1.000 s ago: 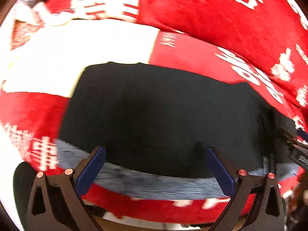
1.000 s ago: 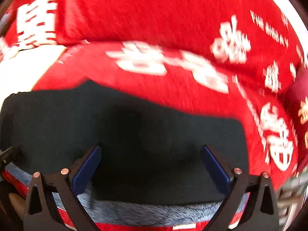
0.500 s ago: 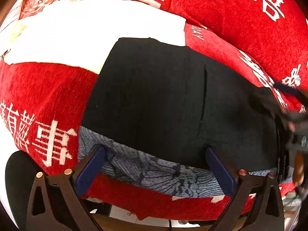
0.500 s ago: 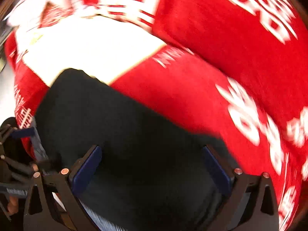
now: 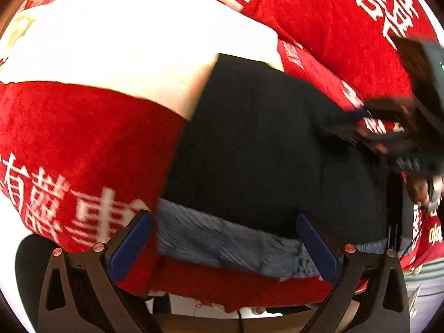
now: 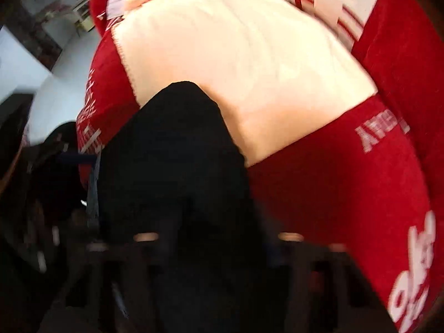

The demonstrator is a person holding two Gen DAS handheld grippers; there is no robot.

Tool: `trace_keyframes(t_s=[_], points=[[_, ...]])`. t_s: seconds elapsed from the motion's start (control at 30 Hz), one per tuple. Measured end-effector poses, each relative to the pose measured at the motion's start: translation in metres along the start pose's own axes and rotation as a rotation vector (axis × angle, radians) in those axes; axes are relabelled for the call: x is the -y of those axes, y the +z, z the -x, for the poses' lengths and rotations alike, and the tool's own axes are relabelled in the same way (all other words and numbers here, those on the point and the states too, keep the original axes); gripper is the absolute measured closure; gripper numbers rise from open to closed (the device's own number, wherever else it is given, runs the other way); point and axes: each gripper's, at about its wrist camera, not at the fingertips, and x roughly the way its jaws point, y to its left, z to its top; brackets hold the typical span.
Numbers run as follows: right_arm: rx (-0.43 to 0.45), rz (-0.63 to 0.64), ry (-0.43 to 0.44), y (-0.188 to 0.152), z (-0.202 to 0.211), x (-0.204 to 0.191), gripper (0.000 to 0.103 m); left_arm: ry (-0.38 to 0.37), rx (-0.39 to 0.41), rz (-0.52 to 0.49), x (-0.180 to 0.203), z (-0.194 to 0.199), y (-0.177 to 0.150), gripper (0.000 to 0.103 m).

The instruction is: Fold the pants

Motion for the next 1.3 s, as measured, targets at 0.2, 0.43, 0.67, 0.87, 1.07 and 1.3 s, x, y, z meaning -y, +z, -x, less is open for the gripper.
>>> trace_keyframes(t_s=[0.2, 0.43, 0.67, 0.87, 1.07, 1.3], points=[[0.124, 0.106, -0.073, -0.006, 0.040, -0.029, 0.081, -0.226, 0.023, -0.091, -0.016, 0.020, 0.020, 0.000], [0.226, 0.162, -0.101, -0.029, 0.075, -0.056, 0.082, -0.475, -0.024, -0.306, -0.002, 0.007, 0.046, 0.000], [0.211, 0.120, -0.132, -0.024, 0.063, -0.052, 0.080, -0.390, -0.073, -0.456, 0.034, -0.010, 0.030, 0.030], [0.259, -0.193, -0.215, -0.034, 0.073, -0.006, 0.023, -0.280, -0.079, -0.464, 0.044, 0.007, 0.015, 0.055], [0.418, -0.897, -0.106, -0.120, 0.072, 0.065, 0.023, -0.276, -0.073, -0.379, 0.042, 0.034, 0.013, 0.075], [0.354, -0.962, -0.173, -0.164, 0.038, 0.013, 0.023, -0.149, -0.072, -0.378, 0.056, 0.022, 0.017, 0.078]])
